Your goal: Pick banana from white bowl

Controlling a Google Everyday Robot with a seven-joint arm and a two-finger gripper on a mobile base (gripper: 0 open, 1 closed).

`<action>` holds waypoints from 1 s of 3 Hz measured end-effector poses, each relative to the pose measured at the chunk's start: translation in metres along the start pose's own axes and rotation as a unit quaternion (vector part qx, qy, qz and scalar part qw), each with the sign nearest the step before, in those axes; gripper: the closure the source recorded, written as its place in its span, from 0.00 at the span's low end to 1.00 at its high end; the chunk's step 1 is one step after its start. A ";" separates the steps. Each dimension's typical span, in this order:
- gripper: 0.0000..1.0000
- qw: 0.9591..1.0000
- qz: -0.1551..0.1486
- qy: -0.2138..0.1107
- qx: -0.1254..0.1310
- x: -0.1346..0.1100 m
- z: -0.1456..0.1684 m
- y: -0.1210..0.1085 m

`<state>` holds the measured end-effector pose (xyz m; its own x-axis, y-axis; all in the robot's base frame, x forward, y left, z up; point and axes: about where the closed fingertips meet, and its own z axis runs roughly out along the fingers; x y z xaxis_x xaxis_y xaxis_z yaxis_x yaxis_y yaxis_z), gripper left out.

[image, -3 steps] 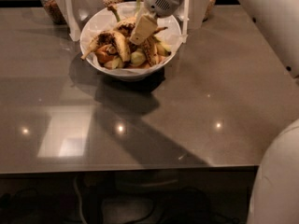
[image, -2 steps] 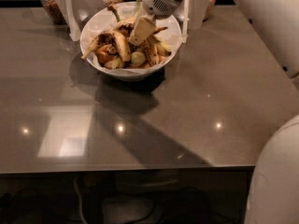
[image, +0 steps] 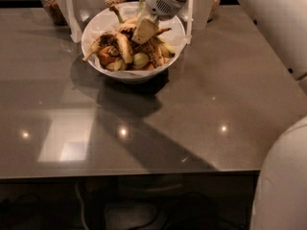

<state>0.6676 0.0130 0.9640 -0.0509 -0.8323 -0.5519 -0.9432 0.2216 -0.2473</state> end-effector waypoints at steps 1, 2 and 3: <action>1.00 1.000 -0.008 0.000 0.005 -0.003 -0.007 0.002; 1.00 1.000 -0.014 -0.005 0.025 -0.005 -0.032 -0.001; 1.00 0.998 -0.018 -0.011 0.058 -0.002 -0.071 -0.009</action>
Offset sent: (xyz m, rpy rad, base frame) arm -0.0163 -0.0304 0.0588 0.0025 -0.1135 -0.0194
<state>0.6528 -0.0231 1.0236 -0.0093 -0.8300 -0.5577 -0.8996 0.2505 -0.3578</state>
